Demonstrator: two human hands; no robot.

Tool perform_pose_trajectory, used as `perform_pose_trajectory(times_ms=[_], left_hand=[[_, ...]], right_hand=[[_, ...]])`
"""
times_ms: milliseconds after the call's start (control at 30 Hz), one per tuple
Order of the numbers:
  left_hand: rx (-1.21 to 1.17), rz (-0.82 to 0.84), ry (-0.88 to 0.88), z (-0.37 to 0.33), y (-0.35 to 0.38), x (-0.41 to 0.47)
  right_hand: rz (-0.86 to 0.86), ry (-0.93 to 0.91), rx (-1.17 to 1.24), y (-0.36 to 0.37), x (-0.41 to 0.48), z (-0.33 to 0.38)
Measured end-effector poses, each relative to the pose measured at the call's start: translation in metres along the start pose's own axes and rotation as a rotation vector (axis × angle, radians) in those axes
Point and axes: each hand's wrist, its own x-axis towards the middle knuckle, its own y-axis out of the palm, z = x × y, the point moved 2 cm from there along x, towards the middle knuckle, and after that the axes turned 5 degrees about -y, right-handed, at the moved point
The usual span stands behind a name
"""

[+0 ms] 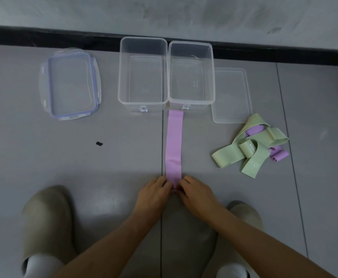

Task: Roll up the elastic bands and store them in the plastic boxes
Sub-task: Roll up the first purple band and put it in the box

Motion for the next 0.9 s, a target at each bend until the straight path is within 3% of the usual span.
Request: perform_pose_trajectory(times_ms=[233, 367, 700, 900], left_hand=[[0.007, 0.032, 0.032, 0.004, -0.001, 0.001], [-0.008, 0.018, 0.008, 0.001, 0.000, 0.004], [0.001, 0.013, -0.076, -0.002, -0.005, 0.010], [0.004, -0.031, 0.009, 0.005, -0.006, 0.005]], right_hand=[[0.024, 0.093, 0.081, -0.002, 0.005, 0.001], [-0.043, 0.100, 0.165, -0.003, 0.004, -0.001], [-0.044, -0.061, -0.062, -0.005, 0.003, -0.001], [-0.035, 0.053, 0.035, -0.001, 0.012, -0.003]])
